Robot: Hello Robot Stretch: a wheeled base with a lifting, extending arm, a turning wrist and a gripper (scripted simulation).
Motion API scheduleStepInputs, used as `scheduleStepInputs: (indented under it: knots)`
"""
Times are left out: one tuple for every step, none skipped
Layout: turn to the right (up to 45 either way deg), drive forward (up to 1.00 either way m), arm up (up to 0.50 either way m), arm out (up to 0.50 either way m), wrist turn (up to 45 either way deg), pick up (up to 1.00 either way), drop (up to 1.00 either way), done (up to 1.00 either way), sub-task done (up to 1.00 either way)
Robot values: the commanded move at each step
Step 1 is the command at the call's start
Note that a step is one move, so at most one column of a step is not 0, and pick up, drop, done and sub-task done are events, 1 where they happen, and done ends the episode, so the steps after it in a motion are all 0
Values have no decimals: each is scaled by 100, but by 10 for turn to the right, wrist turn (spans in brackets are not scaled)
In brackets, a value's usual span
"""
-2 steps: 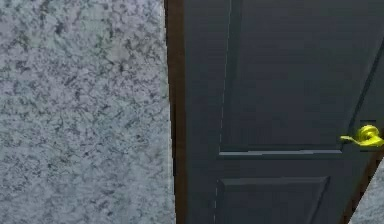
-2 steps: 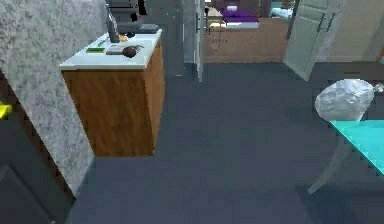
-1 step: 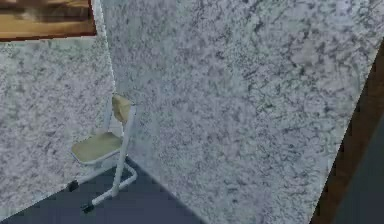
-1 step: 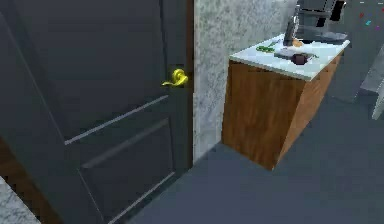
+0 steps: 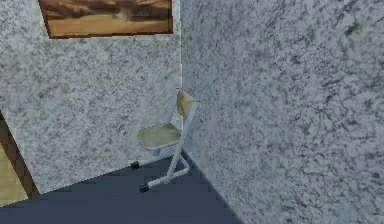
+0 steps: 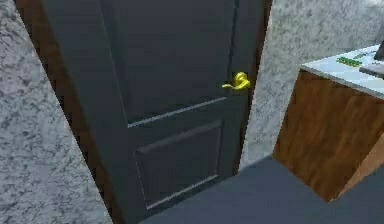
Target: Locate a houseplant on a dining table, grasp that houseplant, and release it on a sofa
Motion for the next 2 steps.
scheduleStepInputs:
  knots:
    - [0,30,0,0,0,0,0,0,0]
    - [-450,0,0,0,0,0,0,0,0]
